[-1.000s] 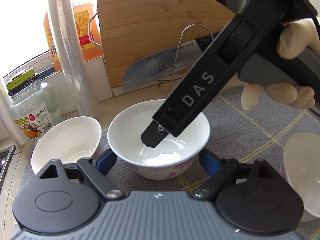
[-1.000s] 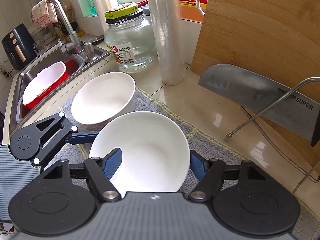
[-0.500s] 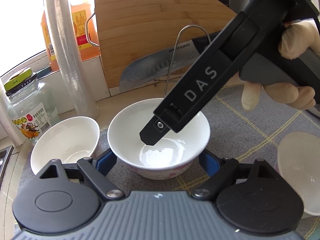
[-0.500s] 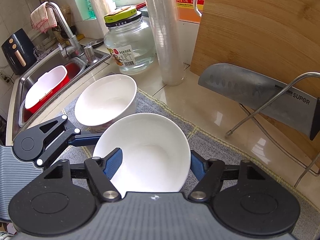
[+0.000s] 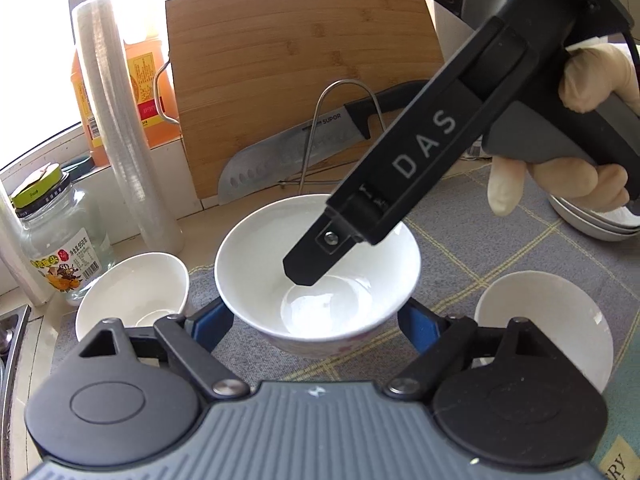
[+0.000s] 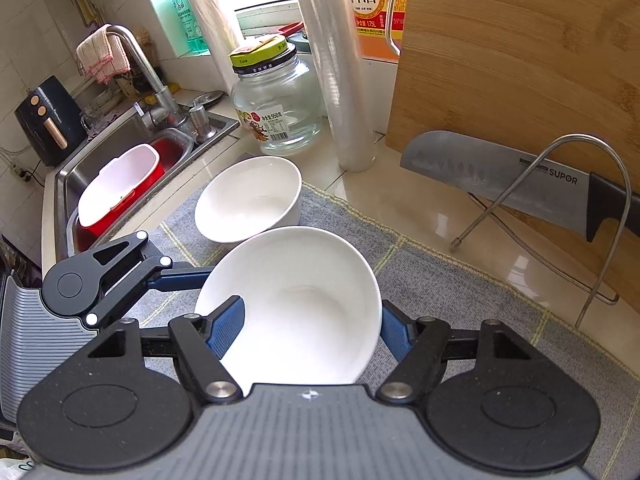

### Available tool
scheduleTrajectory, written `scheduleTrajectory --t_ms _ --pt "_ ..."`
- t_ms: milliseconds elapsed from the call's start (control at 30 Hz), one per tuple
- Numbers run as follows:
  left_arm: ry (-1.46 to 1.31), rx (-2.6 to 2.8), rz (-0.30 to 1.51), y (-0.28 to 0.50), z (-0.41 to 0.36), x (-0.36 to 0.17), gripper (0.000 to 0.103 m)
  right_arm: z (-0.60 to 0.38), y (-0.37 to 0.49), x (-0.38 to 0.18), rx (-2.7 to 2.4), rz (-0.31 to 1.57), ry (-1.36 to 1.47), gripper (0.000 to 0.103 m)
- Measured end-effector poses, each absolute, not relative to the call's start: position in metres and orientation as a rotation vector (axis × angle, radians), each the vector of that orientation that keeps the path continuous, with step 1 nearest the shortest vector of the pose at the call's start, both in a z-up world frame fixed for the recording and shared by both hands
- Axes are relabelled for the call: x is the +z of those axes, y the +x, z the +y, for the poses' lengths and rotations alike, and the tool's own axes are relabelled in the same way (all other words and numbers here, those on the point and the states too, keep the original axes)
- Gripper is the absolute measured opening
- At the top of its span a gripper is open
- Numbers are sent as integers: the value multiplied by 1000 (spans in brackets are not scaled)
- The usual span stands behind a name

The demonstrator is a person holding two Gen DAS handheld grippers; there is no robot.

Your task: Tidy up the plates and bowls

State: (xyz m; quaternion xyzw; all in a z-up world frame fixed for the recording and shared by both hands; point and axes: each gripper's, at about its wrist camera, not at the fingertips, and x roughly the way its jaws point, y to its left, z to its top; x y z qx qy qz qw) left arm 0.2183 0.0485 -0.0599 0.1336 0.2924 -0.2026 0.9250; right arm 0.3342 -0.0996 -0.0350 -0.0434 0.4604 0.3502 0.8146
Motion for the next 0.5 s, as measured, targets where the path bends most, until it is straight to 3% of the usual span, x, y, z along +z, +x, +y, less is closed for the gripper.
scheduleTrajectory --t_ms 500 --pt "281 -493 562 179 30 -37 89 -133 285 -8 701 964 -49 77"
